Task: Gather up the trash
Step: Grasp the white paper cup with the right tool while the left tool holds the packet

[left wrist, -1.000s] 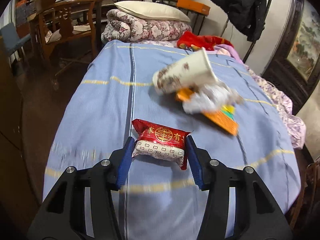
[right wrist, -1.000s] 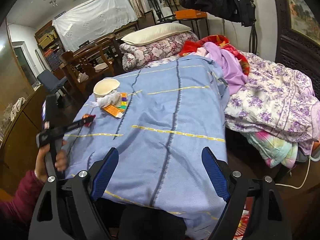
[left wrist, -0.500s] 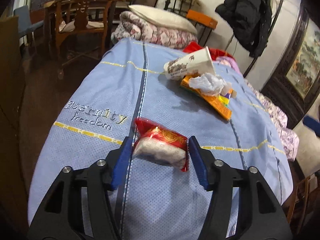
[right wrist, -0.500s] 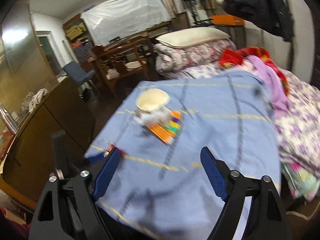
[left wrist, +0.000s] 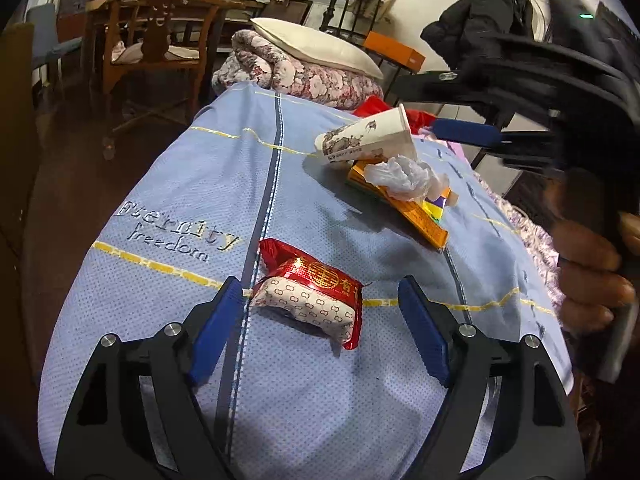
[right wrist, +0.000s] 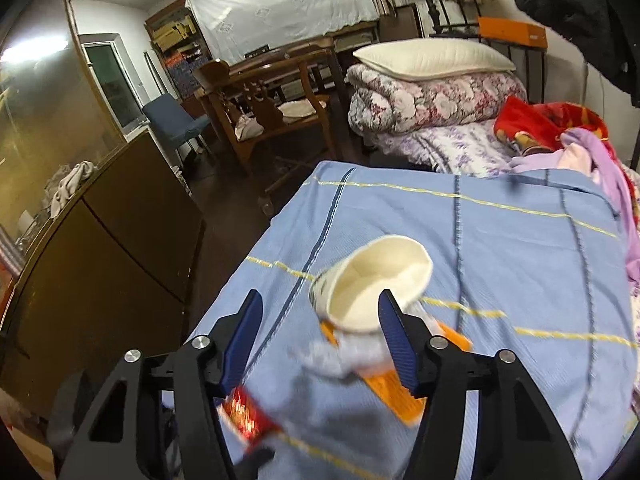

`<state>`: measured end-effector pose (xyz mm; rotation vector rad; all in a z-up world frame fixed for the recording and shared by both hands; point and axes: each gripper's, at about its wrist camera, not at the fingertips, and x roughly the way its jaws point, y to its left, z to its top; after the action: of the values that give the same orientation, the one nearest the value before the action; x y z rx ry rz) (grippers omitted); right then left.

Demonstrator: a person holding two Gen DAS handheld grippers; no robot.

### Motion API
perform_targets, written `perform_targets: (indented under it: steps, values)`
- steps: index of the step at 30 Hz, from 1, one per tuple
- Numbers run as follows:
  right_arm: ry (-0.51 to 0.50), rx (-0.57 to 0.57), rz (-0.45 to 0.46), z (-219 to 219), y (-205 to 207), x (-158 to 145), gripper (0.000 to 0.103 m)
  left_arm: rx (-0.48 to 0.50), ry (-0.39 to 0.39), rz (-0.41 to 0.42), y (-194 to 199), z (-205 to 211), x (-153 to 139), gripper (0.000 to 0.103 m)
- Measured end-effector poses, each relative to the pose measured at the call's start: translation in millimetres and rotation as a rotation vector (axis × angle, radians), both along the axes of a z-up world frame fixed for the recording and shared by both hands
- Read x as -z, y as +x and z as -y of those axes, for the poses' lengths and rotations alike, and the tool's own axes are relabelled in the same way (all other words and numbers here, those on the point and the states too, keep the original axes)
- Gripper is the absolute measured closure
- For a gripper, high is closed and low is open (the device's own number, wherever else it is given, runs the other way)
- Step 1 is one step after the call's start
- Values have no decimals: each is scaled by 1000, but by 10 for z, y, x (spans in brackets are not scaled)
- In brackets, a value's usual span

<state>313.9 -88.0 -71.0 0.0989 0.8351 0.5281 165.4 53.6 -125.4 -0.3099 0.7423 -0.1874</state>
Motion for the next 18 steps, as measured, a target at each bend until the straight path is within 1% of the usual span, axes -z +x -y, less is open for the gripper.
perform_targets:
  steps: [1,2,3,5,6,9,11,14,16,18]
  values:
    - [-1,-1,-21,-69,87,55,47,1,-9,2,1,-16,1,25]
    - [-2,0,-33,-97,125,88,53,1,-15,4,-1,-29,1,25]
    - [-5,5,-50,-124,168,140,72,1,-16,4,-5,-33,1,25]
    - [-4,7,-82,-164,227,216,97,2,-20,6,-8,-33,-2,25]
    - [8,9,-82,-149,208,216,98,2,-23,7,-12,-37,-3,26]
    - [7,24,4,-103,16,77,98,2,-32,9,-17,-45,-3,27]
    - [24,20,82,-6,-210,-110,98,2,-31,8,-17,-37,-7,27]
    - [25,42,153,184,-484,-298,98,0,-22,6,-20,-27,-12,27]
    - [37,59,167,353,-640,-356,98,-3,-9,3,-19,-13,-14,29]
    - [42,93,168,570,-837,-360,98,-12,19,-4,-21,19,-22,31]
